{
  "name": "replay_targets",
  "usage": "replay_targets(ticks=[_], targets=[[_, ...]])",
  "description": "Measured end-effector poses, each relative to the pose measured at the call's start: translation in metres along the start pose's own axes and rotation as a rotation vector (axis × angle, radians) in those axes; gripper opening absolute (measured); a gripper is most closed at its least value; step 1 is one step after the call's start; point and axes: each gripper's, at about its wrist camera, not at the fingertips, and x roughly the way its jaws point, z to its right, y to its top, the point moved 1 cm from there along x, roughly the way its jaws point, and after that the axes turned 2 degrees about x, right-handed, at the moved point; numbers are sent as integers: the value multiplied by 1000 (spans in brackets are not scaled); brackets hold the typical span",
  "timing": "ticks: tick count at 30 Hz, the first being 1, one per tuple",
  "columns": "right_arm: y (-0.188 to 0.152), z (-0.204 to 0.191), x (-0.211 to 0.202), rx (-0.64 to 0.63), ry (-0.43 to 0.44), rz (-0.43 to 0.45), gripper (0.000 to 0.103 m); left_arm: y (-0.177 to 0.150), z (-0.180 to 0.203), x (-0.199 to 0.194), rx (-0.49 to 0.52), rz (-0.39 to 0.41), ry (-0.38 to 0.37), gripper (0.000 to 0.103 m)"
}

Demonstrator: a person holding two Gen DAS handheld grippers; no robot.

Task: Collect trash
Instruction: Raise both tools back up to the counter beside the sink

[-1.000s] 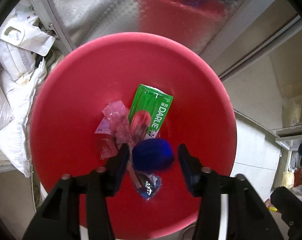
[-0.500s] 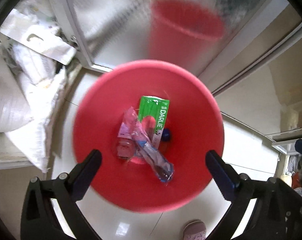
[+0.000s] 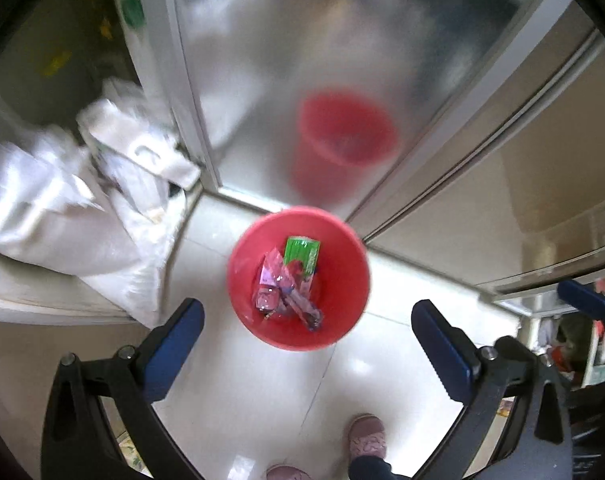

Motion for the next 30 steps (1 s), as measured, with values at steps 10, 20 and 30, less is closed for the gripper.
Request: replay_targets(ticks=[10, 20, 30], targets=[[10, -27, -179, -9, 8, 81, 101, 22, 17, -193, -4, 100, -9, 102], [2, -35, -320, 13, 2, 150, 101, 13, 23, -348, 7, 174, 40, 102], [31, -64, -422, -50, 4, 301, 101, 23, 23, -460, -8, 288, 58, 102]])
